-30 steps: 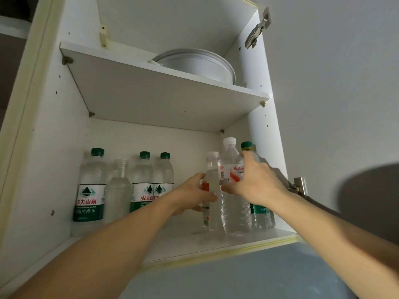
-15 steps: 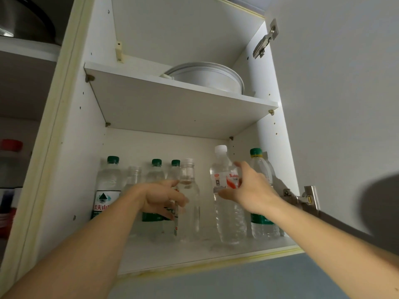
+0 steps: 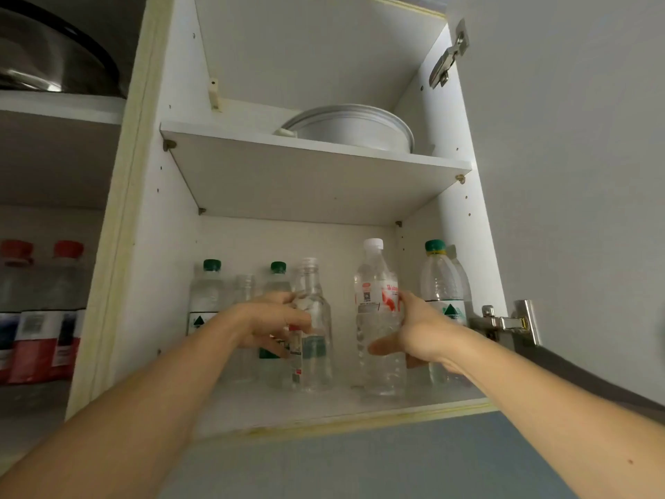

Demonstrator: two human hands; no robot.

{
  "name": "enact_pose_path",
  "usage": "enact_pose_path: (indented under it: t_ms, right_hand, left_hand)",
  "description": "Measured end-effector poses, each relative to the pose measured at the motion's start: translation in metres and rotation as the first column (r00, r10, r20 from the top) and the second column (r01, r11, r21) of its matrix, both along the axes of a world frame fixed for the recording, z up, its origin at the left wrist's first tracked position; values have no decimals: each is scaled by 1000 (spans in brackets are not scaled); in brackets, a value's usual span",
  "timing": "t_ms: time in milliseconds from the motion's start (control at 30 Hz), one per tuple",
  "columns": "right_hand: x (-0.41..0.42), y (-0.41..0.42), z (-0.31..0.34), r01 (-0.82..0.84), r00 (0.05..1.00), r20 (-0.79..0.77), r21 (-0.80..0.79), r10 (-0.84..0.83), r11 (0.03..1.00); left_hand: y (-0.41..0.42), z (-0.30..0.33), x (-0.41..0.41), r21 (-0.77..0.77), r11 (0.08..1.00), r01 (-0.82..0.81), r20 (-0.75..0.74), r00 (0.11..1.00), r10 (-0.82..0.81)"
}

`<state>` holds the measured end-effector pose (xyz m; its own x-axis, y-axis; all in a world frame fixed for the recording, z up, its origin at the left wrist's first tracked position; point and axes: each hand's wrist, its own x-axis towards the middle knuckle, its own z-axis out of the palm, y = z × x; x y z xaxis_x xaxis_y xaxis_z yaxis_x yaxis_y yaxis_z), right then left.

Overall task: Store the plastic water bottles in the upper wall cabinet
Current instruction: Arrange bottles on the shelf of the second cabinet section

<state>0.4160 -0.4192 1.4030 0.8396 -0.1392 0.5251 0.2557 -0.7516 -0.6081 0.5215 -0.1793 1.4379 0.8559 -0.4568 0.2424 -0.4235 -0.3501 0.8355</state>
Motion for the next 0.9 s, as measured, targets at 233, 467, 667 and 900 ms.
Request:
enact_pose_path:
  t_ms: [233, 467, 667, 900]
  right_hand:
    - [6, 13, -4, -110, 994, 10, 88, 109, 990]
    - [21, 64, -3, -274, 960, -14, 145, 279, 951]
    - [37, 93, -8, -426, 905, 26, 82, 425, 901]
    - [37, 89, -14, -404, 915, 42, 67, 402, 912]
  left_hand:
    - [47, 6, -33, -26, 978, -205, 116, 971, 207]
    - [59, -8, -52, -84, 920, -383, 189, 900, 392]
    - [60, -23, -54, -101, 881, -463, 273, 838, 472]
    - [52, -26, -62, -1, 840, -542, 453, 749, 483]
